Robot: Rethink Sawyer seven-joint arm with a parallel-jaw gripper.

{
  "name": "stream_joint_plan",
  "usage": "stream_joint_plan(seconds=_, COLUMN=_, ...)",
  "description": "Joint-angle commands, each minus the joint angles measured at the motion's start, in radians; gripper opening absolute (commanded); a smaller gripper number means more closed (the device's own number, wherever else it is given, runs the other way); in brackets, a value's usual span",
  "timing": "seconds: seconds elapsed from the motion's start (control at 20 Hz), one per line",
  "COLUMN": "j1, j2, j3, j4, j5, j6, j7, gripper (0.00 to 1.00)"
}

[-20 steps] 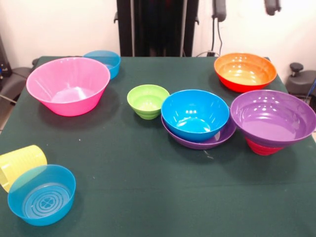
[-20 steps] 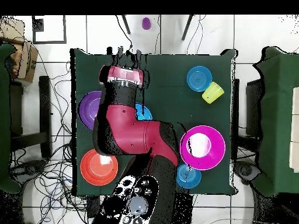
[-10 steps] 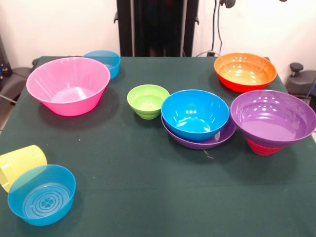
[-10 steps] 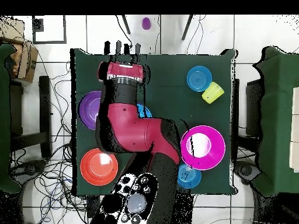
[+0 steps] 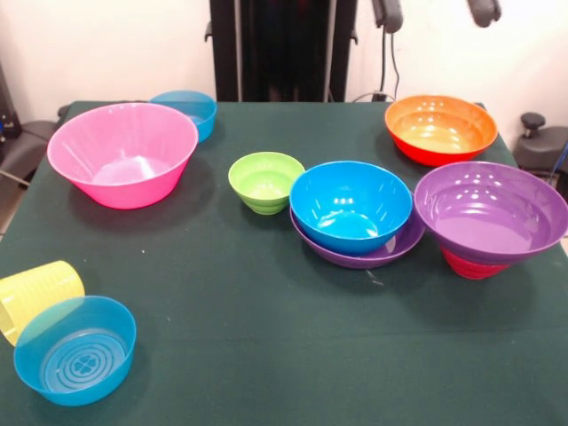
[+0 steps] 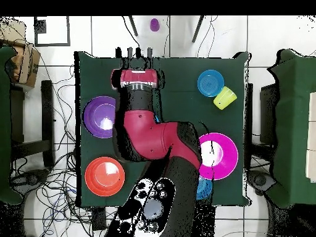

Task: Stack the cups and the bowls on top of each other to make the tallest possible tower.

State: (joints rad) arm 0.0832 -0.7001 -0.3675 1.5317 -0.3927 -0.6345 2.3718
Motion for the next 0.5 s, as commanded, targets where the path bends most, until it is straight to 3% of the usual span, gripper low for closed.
stream_joint_plan(seconds=0.05, j1=-0.025, j2=0.048, j3=0.114, j4=-0.024, j5=-0.101, j6=0.126, j7=0.053, gripper=1.00)
stream_joint_plan(seconds=0.3, j1=-0.014, j2=0.039, j3=0.107, j4=0.015, j5=-0.094, j6=0.128, j7=0.068, gripper=1.00)
stream_joint_plan(seconds=0.4, j1=-0.035, j2=-0.003, j3=0.152, j4=0.069, j5=-0.147, j6=0.196, j7=0.114, gripper=1.00)
stream_joint_plan(seconds=0.5, j1=-0.036, j2=-0.016, j3=0.154, j4=0.116, j5=-0.163, j6=0.195, j7=0.128, gripper=1.00)
